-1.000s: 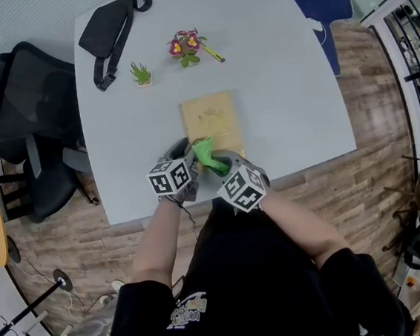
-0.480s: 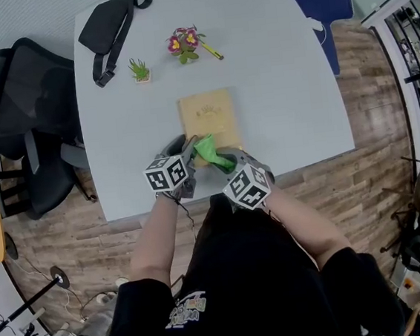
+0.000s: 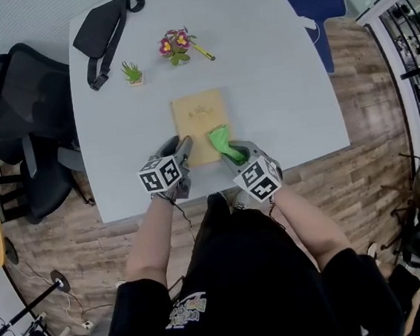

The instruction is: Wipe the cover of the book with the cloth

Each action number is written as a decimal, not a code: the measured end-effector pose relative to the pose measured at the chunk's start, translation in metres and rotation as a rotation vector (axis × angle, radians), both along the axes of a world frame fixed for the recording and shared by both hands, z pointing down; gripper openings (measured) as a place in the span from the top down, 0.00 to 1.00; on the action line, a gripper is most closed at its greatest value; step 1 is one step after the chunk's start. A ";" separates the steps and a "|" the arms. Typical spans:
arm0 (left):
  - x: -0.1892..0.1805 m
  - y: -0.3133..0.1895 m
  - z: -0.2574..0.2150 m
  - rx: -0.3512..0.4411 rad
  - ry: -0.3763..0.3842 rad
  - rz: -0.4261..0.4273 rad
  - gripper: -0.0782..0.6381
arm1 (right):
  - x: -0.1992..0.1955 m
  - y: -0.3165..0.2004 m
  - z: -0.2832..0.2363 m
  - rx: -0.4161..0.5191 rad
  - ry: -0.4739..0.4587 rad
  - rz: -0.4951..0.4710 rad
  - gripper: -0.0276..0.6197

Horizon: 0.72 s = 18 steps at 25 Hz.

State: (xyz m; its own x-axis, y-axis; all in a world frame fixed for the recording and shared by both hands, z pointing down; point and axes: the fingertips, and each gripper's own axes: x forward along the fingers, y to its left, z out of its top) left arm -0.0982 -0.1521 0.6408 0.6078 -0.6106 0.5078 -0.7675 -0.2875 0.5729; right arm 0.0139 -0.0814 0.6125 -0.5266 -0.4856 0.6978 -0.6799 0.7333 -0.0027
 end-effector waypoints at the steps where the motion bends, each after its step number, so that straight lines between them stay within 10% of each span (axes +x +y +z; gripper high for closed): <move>1: 0.000 0.000 0.000 -0.001 0.000 -0.002 0.62 | 0.004 -0.001 0.000 -0.002 0.001 0.011 0.81; 18: -0.014 -0.004 -0.024 0.027 -0.019 -0.056 0.72 | 0.059 -0.041 -0.019 0.011 -0.049 0.208 0.81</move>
State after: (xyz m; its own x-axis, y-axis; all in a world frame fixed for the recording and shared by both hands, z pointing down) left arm -0.1120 -0.1562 0.6169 0.5626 -0.6571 0.5017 -0.7933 -0.2585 0.5512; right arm 0.0733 -0.1223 0.5936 -0.4478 -0.5946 0.6677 -0.8155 0.5778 -0.0324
